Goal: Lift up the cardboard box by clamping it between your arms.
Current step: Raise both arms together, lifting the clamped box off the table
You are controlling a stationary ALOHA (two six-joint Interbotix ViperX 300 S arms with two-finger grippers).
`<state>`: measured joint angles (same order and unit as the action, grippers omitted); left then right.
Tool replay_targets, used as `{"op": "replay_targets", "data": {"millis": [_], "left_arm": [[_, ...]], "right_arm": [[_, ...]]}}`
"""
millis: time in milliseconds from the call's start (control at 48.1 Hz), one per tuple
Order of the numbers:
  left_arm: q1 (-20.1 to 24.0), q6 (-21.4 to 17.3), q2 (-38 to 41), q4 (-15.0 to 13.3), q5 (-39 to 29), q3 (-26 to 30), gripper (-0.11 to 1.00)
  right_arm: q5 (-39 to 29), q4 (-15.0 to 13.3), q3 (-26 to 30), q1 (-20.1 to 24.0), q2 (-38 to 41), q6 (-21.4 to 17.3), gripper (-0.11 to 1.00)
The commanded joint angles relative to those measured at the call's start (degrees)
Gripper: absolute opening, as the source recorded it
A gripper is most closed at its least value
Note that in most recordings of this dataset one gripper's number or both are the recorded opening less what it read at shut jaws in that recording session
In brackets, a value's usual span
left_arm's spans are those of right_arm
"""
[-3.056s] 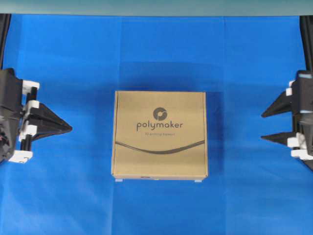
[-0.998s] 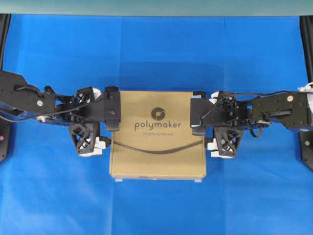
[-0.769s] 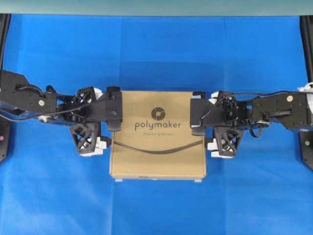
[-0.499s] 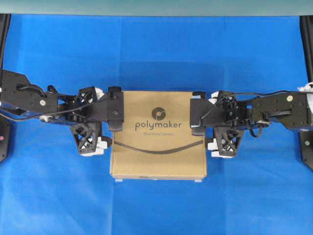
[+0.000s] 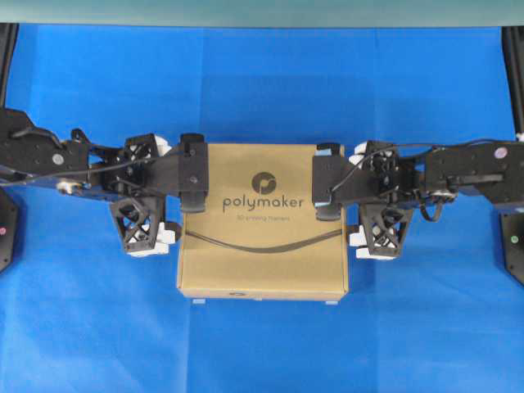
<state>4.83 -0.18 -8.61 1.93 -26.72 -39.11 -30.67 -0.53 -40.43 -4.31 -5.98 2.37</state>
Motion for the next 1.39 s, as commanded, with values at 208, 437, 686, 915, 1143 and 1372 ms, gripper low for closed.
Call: {"op": "replay_targets", "data": {"millis": [208, 437, 686, 915, 1143, 1372], "left_arm": [[-0.35, 0.35, -3.43, -0.18, -9.14, 11.34, 0.84], [-0.53, 0.26, -5.98, -0.26, -16.70, 17.49, 0.84], [-0.44, 0.26, -6.77, -0.18, -22.76, 23.03, 0.84], [-0.53, 0.00, -7.56, -0.18, -29.18, 28.65, 0.84], [-0.44, -0.97, -7.65, -0.18, -32.34, 33.31, 0.84], [-0.44, -0.97, -7.38, -0.26, -33.13, 34.45, 0.84]], "right_arm": [[-10.55, 0.26, 9.05, 0.88, -6.33, -0.35, 1.00], [-18.19, 0.44, 13.18, 1.58, -9.14, -0.62, 1.00], [-28.30, 0.53, 21.45, 2.81, -10.90, -0.88, 1.00], [-37.35, 0.53, 29.79, 3.60, -10.63, -1.05, 1.00], [-41.92, 0.53, 32.26, 3.78, -10.28, -1.05, 1.00], [-42.19, 0.53, 32.34, 3.78, -10.28, -1.05, 1.00]]}}
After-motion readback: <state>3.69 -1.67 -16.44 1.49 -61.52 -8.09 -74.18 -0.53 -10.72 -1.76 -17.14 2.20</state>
